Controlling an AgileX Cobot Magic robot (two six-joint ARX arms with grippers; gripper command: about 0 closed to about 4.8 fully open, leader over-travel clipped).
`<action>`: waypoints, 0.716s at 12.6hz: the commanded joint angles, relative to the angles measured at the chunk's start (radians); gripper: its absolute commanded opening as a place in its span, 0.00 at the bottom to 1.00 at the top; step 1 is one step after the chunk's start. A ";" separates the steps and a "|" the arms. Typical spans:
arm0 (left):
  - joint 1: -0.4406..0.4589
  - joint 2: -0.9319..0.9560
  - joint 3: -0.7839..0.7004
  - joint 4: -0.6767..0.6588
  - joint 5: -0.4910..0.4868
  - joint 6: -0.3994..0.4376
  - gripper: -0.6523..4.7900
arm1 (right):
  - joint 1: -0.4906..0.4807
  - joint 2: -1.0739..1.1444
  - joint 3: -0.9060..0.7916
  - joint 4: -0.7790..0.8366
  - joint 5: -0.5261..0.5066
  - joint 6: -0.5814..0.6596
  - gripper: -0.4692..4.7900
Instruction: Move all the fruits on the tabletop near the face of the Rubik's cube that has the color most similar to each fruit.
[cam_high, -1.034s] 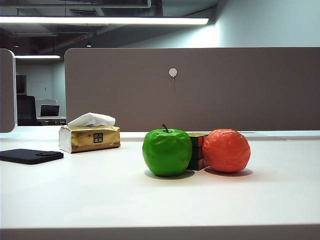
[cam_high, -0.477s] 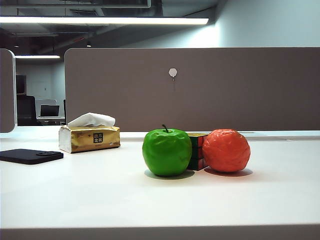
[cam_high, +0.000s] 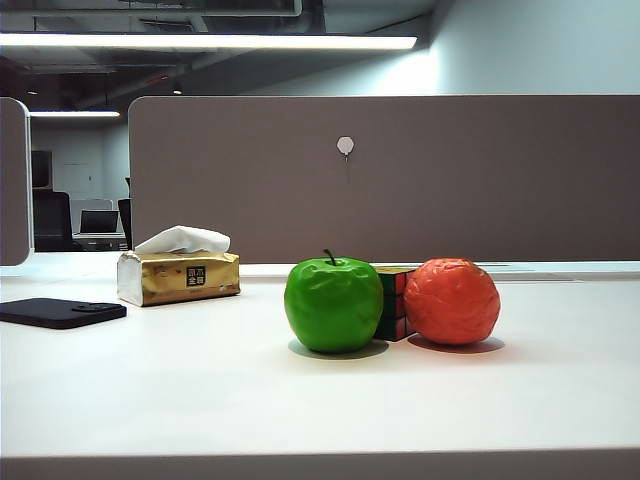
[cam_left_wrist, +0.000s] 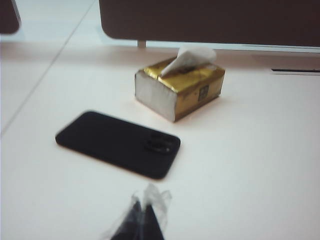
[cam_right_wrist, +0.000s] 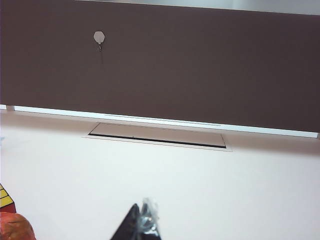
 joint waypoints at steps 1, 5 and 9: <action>0.000 -0.001 -0.075 0.119 0.024 -0.068 0.11 | 0.000 0.000 0.000 0.018 -0.002 0.005 0.09; 0.000 0.000 -0.090 0.125 0.043 -0.068 0.11 | 0.000 0.000 0.000 0.016 -0.002 0.005 0.09; 0.092 -0.001 -0.085 0.331 0.100 -0.100 0.11 | 0.003 0.000 0.000 -0.002 -0.027 0.005 0.09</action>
